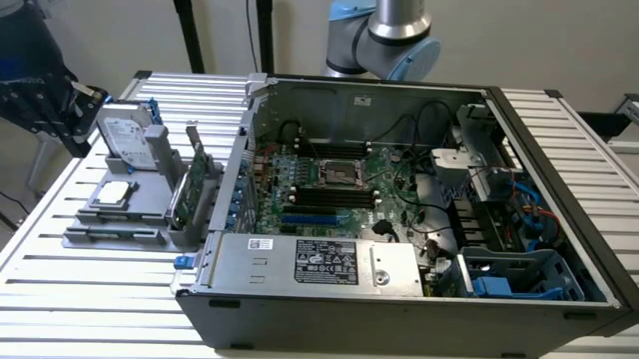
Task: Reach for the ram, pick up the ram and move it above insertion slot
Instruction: 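Pick up the ram and move it above insertion slot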
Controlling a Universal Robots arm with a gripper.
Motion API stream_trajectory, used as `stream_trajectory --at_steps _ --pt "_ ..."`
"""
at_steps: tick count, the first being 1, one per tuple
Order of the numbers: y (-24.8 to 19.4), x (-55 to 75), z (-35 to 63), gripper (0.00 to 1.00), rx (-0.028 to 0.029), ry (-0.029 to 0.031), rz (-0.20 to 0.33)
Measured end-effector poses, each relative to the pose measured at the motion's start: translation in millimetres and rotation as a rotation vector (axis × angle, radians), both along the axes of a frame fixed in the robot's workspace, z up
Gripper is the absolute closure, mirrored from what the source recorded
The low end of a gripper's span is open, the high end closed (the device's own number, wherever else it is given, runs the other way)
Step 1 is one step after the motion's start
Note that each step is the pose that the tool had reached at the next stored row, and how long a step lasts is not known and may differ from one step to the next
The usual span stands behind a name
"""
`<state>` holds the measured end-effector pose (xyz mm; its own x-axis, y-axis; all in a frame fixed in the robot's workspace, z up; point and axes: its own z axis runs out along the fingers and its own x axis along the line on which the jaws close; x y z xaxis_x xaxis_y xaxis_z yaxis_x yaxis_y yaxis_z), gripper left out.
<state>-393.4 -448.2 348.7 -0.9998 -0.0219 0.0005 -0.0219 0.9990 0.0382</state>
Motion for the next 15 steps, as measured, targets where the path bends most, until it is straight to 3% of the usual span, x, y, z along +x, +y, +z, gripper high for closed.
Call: stream_trajectory --at_steps 6,15 --pt "0.0 0.4 0.1 0.89 -0.0001 0.0002 0.010" --pt "0.0 0.4 0.0 0.89 0.0000 0.0000 0.170"
